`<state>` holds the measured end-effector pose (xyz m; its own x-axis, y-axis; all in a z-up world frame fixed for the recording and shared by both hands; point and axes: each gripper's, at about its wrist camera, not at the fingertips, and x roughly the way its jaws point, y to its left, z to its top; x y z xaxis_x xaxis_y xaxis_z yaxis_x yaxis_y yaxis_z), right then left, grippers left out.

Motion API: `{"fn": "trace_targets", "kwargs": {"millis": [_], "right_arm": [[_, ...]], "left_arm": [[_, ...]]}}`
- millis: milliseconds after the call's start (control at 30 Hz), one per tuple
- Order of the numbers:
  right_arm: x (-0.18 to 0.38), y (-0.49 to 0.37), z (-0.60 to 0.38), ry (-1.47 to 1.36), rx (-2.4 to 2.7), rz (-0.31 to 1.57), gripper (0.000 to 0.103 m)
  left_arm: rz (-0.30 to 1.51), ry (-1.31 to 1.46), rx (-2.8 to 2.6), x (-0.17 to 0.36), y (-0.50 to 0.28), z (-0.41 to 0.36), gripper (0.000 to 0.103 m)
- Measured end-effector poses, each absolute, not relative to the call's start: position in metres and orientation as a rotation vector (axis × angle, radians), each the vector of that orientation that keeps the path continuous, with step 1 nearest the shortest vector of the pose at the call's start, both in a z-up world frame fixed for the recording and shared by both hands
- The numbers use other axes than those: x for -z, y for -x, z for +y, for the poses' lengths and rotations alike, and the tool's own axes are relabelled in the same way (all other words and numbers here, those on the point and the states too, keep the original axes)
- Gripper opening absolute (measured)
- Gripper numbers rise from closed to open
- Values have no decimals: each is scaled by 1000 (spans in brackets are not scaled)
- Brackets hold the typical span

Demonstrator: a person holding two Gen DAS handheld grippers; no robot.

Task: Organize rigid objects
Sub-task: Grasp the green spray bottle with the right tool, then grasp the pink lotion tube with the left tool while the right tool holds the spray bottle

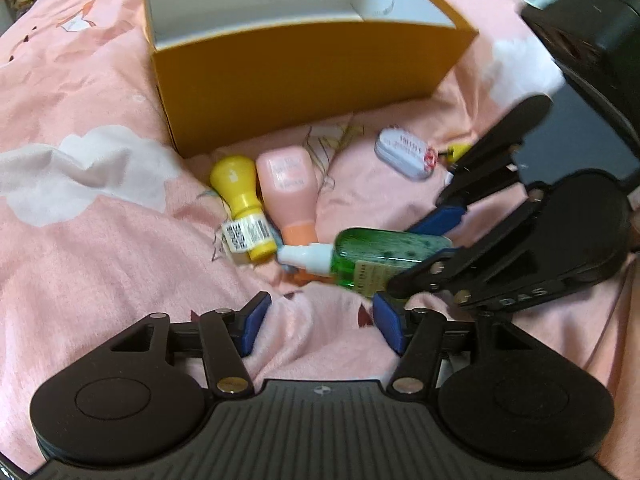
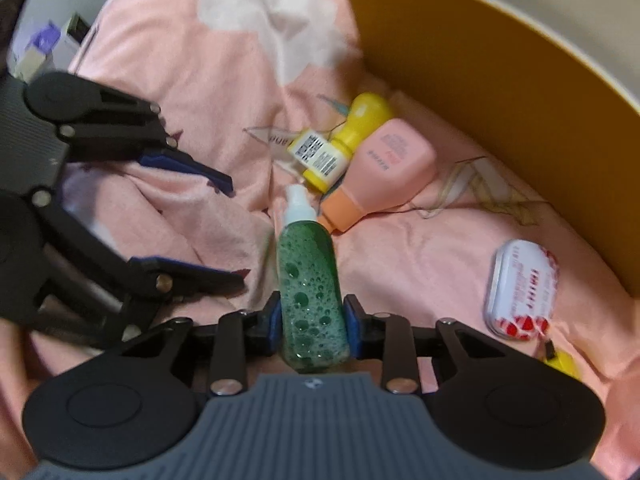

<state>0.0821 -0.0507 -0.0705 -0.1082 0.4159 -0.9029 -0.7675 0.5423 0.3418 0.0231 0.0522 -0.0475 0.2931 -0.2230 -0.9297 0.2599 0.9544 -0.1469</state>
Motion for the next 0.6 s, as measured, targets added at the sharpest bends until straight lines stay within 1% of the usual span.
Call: {"fn": "trace_targets", "kwargs": {"millis": [33,67,200,333,500,600], "right_arm": [[68,-83,-56,318,-1023,1334,29],[64,-85,-63,301,-1010,1326,29],[52,-92,-83,265,-921,1278,29],[45,-111,-100,165,-825,1258,29],[50,-129,-105,98,-727,1242,29],[60,-128,-99,140,-730,1294,29]], "left_arm": [[1221,-21,313,46,-25,53,65],[1210,-14,306,44,-28,55,64],[1187,-1,292,42,-37,54,64],[1161,22,271,46,-55,49,64],[1171,26,272,62,-79,39,64],[1178,0,252,70,-87,34,64]]}}
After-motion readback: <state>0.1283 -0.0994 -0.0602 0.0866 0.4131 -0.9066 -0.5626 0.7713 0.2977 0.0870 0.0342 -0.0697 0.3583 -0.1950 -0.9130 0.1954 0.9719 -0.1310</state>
